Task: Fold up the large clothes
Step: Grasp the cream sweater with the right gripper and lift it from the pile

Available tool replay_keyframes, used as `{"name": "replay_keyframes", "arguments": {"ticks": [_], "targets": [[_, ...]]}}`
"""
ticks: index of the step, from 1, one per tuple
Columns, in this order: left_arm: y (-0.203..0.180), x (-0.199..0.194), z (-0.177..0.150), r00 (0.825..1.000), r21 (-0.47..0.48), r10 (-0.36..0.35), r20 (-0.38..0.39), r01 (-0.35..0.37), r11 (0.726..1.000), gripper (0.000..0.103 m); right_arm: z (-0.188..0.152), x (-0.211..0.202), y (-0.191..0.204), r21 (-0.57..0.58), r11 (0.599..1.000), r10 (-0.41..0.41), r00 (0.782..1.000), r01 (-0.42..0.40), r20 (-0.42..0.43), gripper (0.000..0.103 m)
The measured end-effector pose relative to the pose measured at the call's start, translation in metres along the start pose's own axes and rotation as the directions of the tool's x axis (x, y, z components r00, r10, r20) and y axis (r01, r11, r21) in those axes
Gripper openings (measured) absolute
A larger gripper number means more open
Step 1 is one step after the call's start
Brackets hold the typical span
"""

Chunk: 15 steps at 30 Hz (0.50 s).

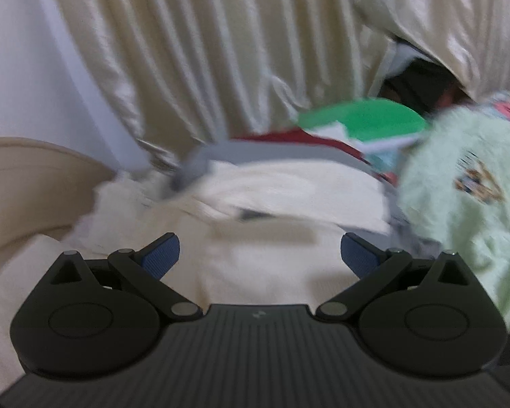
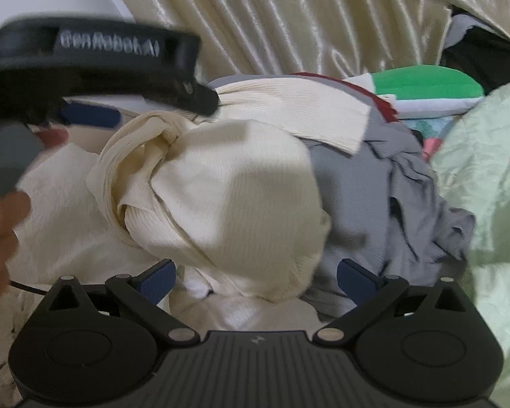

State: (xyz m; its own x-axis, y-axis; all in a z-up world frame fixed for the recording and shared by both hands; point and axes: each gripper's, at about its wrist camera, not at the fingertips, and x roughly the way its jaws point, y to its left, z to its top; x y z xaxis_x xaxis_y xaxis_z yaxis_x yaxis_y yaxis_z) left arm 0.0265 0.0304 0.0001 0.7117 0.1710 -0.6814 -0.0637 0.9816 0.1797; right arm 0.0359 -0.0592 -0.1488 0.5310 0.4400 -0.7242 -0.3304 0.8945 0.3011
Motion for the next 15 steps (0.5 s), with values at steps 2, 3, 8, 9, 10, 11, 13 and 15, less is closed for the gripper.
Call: {"name": "replay_keyframes", "arguments": {"ticks": [2,3,8,9,10,11,13,15], "targets": [[0.004,0.009,0.003,1.000,-0.003,0.005,-0.022,-0.005,1.000,0.103,0.004,0.010,-0.003,0.020,1.000,0.012,0.999,-0.012,0.029,0.102],[0.003,0.014,0.003,0.999,0.018,0.012,-0.031,-0.012,1.000,0.103,0.007,0.016,-0.006,0.029,1.000,0.006,0.999,-0.008,0.050,0.102],[-0.020,0.063,-0.004,0.989,0.289,0.090,-0.114,-0.053,0.956,0.103,0.017,0.042,-0.019,0.054,0.997,0.052,0.997,-0.055,0.065,0.079],[-0.022,0.068,-0.006,0.988,0.302,0.113,-0.108,-0.076,0.950,0.103,0.018,0.045,-0.023,0.067,0.994,0.085,0.994,-0.089,0.067,0.067],[-0.022,0.070,-0.007,0.986,0.307,0.129,-0.105,-0.091,0.947,0.103,0.018,0.045,-0.024,0.073,0.992,0.098,0.993,-0.103,0.069,0.045],[-0.021,0.072,-0.007,0.985,0.311,0.142,-0.100,-0.105,0.945,0.103,0.017,0.045,-0.025,0.086,0.987,0.127,0.989,-0.133,0.070,0.032],[-0.018,0.076,-0.005,0.985,0.314,0.141,-0.102,-0.103,0.944,0.103,0.017,0.038,-0.023,0.085,0.986,0.136,0.987,-0.144,0.085,0.017],[-0.010,0.079,-0.003,0.988,0.283,0.079,-0.135,-0.038,0.958,0.103,0.018,0.030,-0.019,0.068,0.989,0.126,0.986,-0.135,0.112,0.013]]}}
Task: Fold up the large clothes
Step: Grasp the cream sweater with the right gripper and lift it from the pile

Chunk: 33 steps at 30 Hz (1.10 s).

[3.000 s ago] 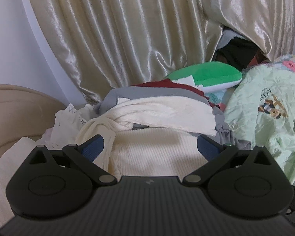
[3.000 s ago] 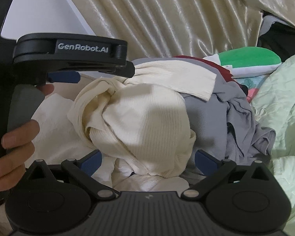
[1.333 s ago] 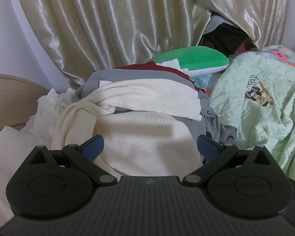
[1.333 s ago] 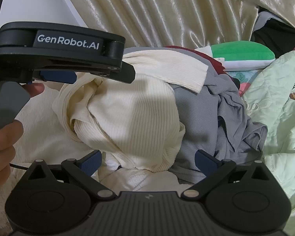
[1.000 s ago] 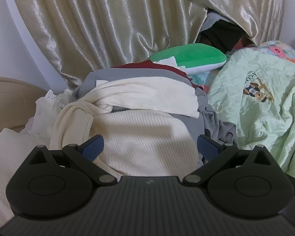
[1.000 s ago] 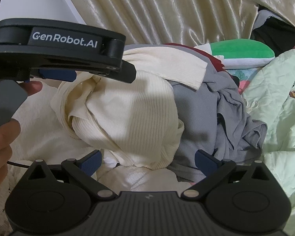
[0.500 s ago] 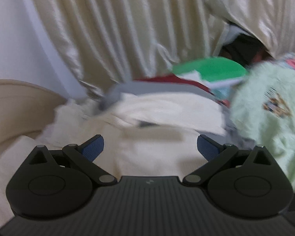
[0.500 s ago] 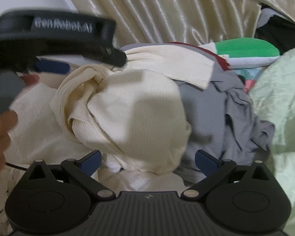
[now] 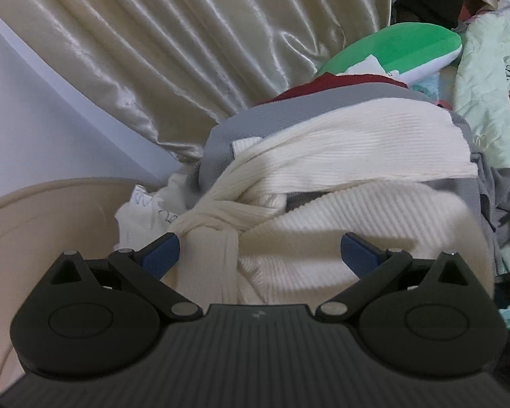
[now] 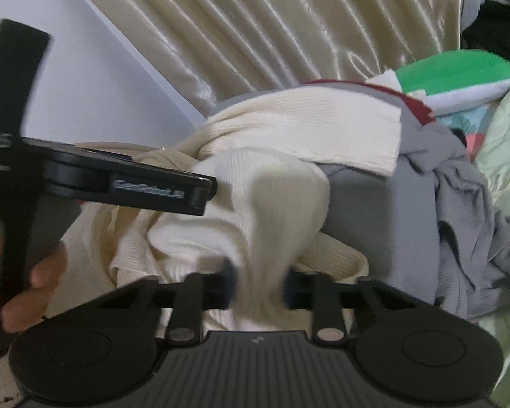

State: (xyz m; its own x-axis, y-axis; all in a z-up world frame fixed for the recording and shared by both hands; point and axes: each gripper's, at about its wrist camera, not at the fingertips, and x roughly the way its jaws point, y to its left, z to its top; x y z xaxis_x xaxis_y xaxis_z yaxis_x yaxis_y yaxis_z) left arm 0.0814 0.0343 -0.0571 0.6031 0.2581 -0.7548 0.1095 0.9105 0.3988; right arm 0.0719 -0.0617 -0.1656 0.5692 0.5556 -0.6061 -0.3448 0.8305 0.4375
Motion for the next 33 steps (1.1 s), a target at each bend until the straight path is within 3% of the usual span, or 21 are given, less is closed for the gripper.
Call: {"name": "replay_keyframes", "arguments": {"ticks": [2,4,5,6,7,8,10,13,15,16,17,18,19,23,24,25,26,27,28,31,33], "targets": [[0.005,-0.002,-0.001,0.997,-0.026,-0.078,0.019,0.079,0.997,0.098,0.002,-0.005,0.001,0.004,1.000,0.008,1.000,-0.008,0.017,0.012],[0.008,-0.006,-0.004,0.991,-0.054,-0.123,0.059,0.126,0.991,0.071,0.007,-0.015,0.003,0.017,1.000,0.019,0.999,-0.020,0.046,0.011],[0.008,-0.008,-0.006,0.987,-0.066,-0.145,0.075,0.150,0.986,0.044,0.009,-0.023,0.005,0.017,1.000,0.017,0.997,-0.018,0.072,0.011],[0.010,-0.011,-0.007,0.981,-0.075,-0.178,0.083,0.184,0.980,0.030,0.012,-0.031,0.006,0.017,1.000,0.015,0.995,-0.016,0.094,0.011],[0.010,-0.013,-0.008,0.975,-0.080,-0.204,0.086,0.210,0.974,0.023,0.014,-0.034,0.006,0.017,1.000,0.015,0.995,-0.017,0.101,0.011],[0.011,-0.015,-0.008,0.969,-0.092,-0.231,0.092,0.239,0.967,0.006,0.015,-0.039,0.006,0.021,1.000,0.009,0.993,-0.011,0.115,0.011],[0.013,-0.018,-0.008,0.953,-0.116,-0.283,0.107,0.295,0.948,0.007,0.021,-0.054,0.005,0.034,0.999,-0.007,0.988,0.002,0.152,0.011],[0.011,-0.021,-0.007,0.932,-0.150,-0.349,0.103,0.361,0.920,0.017,0.028,-0.084,0.001,0.055,0.996,-0.077,0.972,0.066,0.223,0.011],[0.006,-0.014,-0.006,0.910,-0.174,-0.411,0.048,0.413,0.894,0.051,0.032,-0.101,-0.004,0.065,0.991,-0.134,0.957,0.121,0.259,0.011],[0.005,-0.012,-0.006,0.899,-0.184,-0.436,0.032,0.434,0.882,0.062,0.034,-0.107,-0.007,0.074,0.988,-0.153,0.952,0.138,0.267,0.011],[0.003,-0.006,-0.006,0.865,-0.208,-0.501,0.017,0.493,0.845,0.083,0.034,-0.111,-0.010,0.083,0.985,-0.167,0.948,0.150,0.271,0.011],[-0.001,0.002,-0.006,0.811,-0.241,-0.585,0.005,0.568,0.787,0.102,0.034,-0.115,-0.014,0.090,0.983,-0.181,0.944,0.162,0.275,0.011],[-0.004,0.008,-0.006,0.763,-0.267,-0.647,0.004,0.624,0.734,0.103,0.034,-0.119,-0.017,0.099,0.980,-0.194,0.941,0.173,0.277,0.011],[-0.035,0.047,-0.022,0.628,-0.424,-0.777,-0.050,0.691,0.586,0.101,0.031,-0.133,-0.024,0.115,0.971,-0.233,0.928,0.208,0.291,0.011],[-0.041,0.052,-0.025,0.610,-0.432,-0.790,-0.056,0.699,0.570,0.089,0.029,-0.140,-0.025,0.120,0.966,-0.256,0.920,0.230,0.298,0.011],[-0.045,0.053,-0.026,0.604,-0.419,-0.795,-0.059,0.708,0.569,0.073,0.027,-0.147,-0.025,0.126,0.961,-0.275,0.912,0.248,0.304,0.011],[-0.051,0.052,-0.026,0.604,-0.394,-0.794,-0.062,0.716,0.576,0.036,0.027,-0.151,-0.026,0.134,0.957,-0.288,0.908,0.258,0.306,0.011],[-0.057,0.048,-0.026,0.609,-0.362,-0.790,-0.064,0.724,0.587,0.014,0.024,-0.158,-0.030,0.151,0.948,-0.313,0.900,0.279,0.303,0.010],[-0.061,0.042,-0.026,0.615,-0.330,-0.787,-0.053,0.733,0.595,0.009,0.022,-0.168,-0.033,0.172,0.939,-0.337,0.890,0.297,0.308,0.011],[-0.069,0.019,-0.025,0.631,-0.239,-0.775,0.008,0.754,0.612,0.008,0.017,-0.204,-0.044,0.218,0.917,-0.392,0.854,0.334,0.342,0.010],[-0.078,-0.005,-0.023,0.620,-0.162,-0.783,0.050,0.778,0.607,0.008,0.013,-0.233,-0.053,0.261,0.908,-0.408,0.836,0.329,0.366,0.011]]}}
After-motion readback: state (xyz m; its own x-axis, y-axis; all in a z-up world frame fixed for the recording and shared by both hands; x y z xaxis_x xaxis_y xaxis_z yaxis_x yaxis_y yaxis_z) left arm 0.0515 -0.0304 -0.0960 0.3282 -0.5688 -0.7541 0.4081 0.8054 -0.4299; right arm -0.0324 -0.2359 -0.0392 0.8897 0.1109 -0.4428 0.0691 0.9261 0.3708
